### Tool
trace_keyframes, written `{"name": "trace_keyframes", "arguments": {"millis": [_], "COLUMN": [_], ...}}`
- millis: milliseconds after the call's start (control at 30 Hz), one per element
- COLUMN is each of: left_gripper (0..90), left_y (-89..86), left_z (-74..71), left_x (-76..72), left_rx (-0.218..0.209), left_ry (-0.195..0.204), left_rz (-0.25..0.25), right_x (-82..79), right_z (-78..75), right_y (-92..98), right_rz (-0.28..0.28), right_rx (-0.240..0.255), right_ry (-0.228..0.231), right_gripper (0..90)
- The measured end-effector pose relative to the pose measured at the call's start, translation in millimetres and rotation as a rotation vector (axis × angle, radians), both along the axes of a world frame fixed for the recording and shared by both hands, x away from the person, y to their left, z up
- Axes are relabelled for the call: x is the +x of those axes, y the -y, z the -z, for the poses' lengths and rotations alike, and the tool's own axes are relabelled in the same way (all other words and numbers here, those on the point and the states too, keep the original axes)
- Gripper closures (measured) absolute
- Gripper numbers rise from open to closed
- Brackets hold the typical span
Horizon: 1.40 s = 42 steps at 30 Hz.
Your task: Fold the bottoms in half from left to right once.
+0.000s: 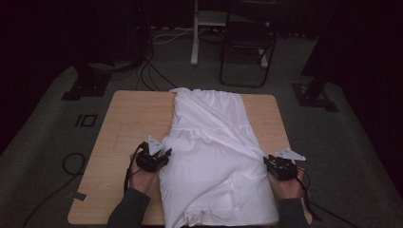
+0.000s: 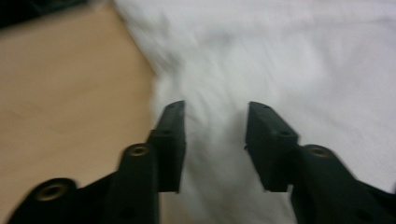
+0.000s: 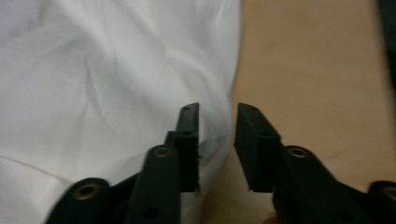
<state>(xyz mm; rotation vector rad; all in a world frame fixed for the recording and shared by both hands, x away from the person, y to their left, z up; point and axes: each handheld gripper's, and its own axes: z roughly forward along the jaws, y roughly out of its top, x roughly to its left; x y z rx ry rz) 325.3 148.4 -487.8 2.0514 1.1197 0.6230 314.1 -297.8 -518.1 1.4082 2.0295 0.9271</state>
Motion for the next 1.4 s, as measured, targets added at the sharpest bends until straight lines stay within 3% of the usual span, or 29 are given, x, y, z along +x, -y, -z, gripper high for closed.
{"name": "trace_keyframes", "arguments": {"millis": [100,167,233,300,367,533,700,833,900,933,967,1000,1033,1133,1167,1200,1233,1300,1333,1367,1400], "left_gripper": [51.6,53.0,62.6,74.7,82.1,86.3,87.2,86.8,82.2,75.5,71.6,71.6,66.1,61.3,60.2,60.2,58.1,56.5,55.8,54.6,54.6], "left_y": [7.8,12.4,14.0,11.0,9.2,1.9,-0.5,-5.8,-9.8,-11.5,-11.5,-14.3,-16.4,-24.7,-24.7,-29.5,-32.0,-36.3,-37.7,-37.7,-41.6], "left_z": [19.3,32.1,42.9,44.0,44.3,45.7,45.8,46.3,45.6,44.9,44.9,41.8,38.9,29.2,29.2,23.6,21.2,17.4,16.7,16.7,16.3], "left_x": [3.7,8.5,15.6,22.7,32.8,65.8,99.1,118.8,122.2,121.6,121.6,116.0,110.1,84.2,84.2,63.6,53.2,31.6,21.3,21.3,-2.9], "left_rx": [0.061,0.117,0.181,0.164,0.202,0.189,0.187,0.125,0.084,0.055,0.055,0.045,0.033,-0.017,-0.017,-0.030,-0.044,-0.063,-0.070,-0.070,-0.066], "left_ry": [-0.061,-0.075,-0.086,-0.079,-0.072,-0.064,-0.063,-0.076,-0.088,-0.094,-0.094,-0.077,-0.061,-0.020,-0.020,0.006,0.014,0.030,0.034,0.034,0.049], "left_rz": [0.026,0.025,0.023,0.023,-0.002,-0.078,-0.124,-0.159,-0.166,-0.163,-0.163,-0.154,-0.146,-0.117,-0.117,-0.105,-0.098,-0.091,-0.083,-0.083,-0.072], "right_x": [4.4,7.4,10.4,13.6,19.2,45.9,75.9,97.5,105.0,107.3,107.3,108.1,106.2,89.5,89.5,82.1,66.1,49.7,42.3,42.3,35.9], "right_z": [11.2,14.3,18.1,19.2,18.7,20.5,20.5,20.8,20.8,20.3,20.3,19.2,17.2,5.8,5.8,0.5,-9.5,-17.4,-19.8,-19.8,-21.1], "right_y": [-1.3,-3.3,-7.3,-11.1,-13.5,-14.7,-20.3,-22.4,-22.2,-22.0,-22.0,-22.2,-22.2,-24.3,-24.3,-25.6,-31.8,-43.8,-50.6,-50.6,-58.1], "right_rz": [-0.026,-0.036,-0.050,-0.056,-0.052,-0.034,-0.029,-0.016,-0.007,-0.003,-0.003,0.002,-0.003,-0.017,-0.017,-0.026,-0.063,-0.123,-0.164,-0.164,-0.202], "right_rx": [0.004,-0.009,-0.027,-0.043,-0.069,-0.082,-0.114,-0.112,-0.095,-0.089,-0.089,-0.090,-0.090,-0.074,-0.074,-0.064,-0.035,-0.034,-0.024,-0.024,-0.011], "right_ry": [-0.058,-0.080,-0.100,-0.097,-0.092,-0.074,-0.061,-0.058,-0.062,-0.069,-0.069,-0.077,-0.077,-0.031,-0.031,-0.010,0.018,0.039,0.044,0.044,0.045], "right_gripper": [68.2,69.2,71.1,72.8,75.6,78.8,79.7,79.5,78.4,76.0,76.0,71.0,62.8,57.0,57.0,56.9,55.5,53.9,53.7,53.7,53.0]}}
